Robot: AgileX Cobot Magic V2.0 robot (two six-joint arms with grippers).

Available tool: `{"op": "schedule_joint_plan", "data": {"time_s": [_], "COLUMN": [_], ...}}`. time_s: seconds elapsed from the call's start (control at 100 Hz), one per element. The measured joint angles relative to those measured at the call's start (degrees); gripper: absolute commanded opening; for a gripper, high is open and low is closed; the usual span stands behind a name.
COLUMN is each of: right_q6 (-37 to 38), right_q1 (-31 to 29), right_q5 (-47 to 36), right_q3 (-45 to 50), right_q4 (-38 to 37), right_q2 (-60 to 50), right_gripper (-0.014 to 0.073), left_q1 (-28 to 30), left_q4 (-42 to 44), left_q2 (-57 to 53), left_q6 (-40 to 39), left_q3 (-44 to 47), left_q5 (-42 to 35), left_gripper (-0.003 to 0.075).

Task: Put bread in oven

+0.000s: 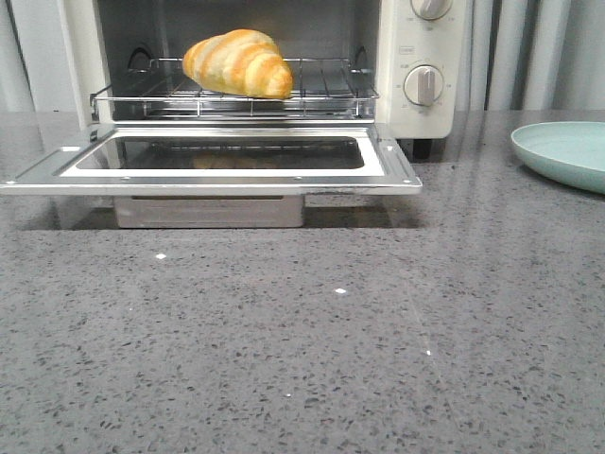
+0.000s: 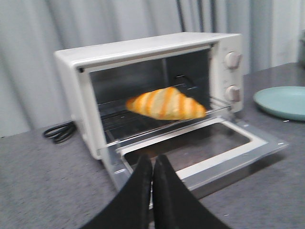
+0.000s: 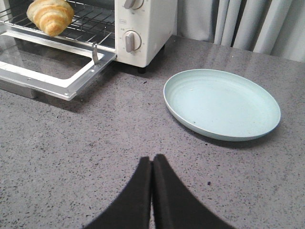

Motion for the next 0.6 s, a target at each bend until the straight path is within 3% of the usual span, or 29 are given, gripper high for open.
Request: {"op": "schedule_joint_plan", "data": {"time_s": [0.14, 0.24, 0.36, 0.6], "right_q6": [0.0, 0.0, 0.0, 0.0], "right_q1": [0.0, 0.0, 0.0, 0.0], "right_q5": [0.0, 0.0, 0.0, -0.1], "right_q3": [0.0, 0.0, 0.0, 0.0], "right_q4": [0.0, 0.0, 0.0, 0.0], "right_q2": [0.0, 0.0, 0.0, 0.0], "right_gripper": [-0.0048, -0.0048, -0.0048, -0.0048], "left_q1": [7.3, 10.9, 13.1, 13.5], "left_q4": [1.4, 5.0, 10.5, 12.2], "left_q2": [-3.8, -6.4, -9.1, -10.1], "left_q6": [-1.5, -7.0, -15.2, -17.8], "left_q3": [11.7, 16.8, 16.9, 16.9], "left_q5": [-6.9, -7.8, -2.1, 6.9], "left_gripper": [-0.0021, -0.0021, -0.0021, -0.0021]}}
